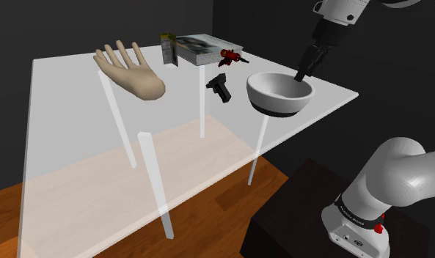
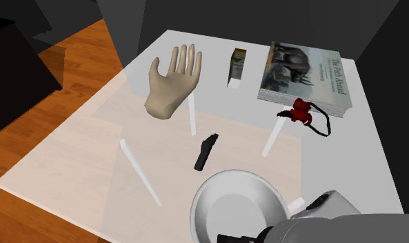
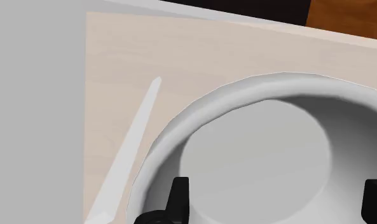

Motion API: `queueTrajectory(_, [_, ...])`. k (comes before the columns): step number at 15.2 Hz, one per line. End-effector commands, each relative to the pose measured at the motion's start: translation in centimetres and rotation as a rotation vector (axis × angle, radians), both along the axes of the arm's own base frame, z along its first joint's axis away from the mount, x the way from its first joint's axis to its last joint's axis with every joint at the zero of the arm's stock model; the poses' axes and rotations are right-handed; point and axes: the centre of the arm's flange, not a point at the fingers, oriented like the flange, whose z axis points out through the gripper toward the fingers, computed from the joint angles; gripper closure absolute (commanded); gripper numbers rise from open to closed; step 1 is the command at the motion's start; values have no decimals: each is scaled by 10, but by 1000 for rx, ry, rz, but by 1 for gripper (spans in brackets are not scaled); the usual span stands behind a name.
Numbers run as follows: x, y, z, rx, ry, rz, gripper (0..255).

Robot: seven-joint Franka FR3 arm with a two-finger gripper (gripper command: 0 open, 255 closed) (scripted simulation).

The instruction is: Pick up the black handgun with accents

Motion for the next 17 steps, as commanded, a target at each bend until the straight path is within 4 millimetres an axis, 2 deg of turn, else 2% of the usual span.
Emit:
queueTrajectory(1, [0,0,0,0,0,0,0])
queueTrajectory(9, [90,62,-12,-7,29,-111,0])
queueTrajectory(17, [186,113,-27,-15,57,-221,0])
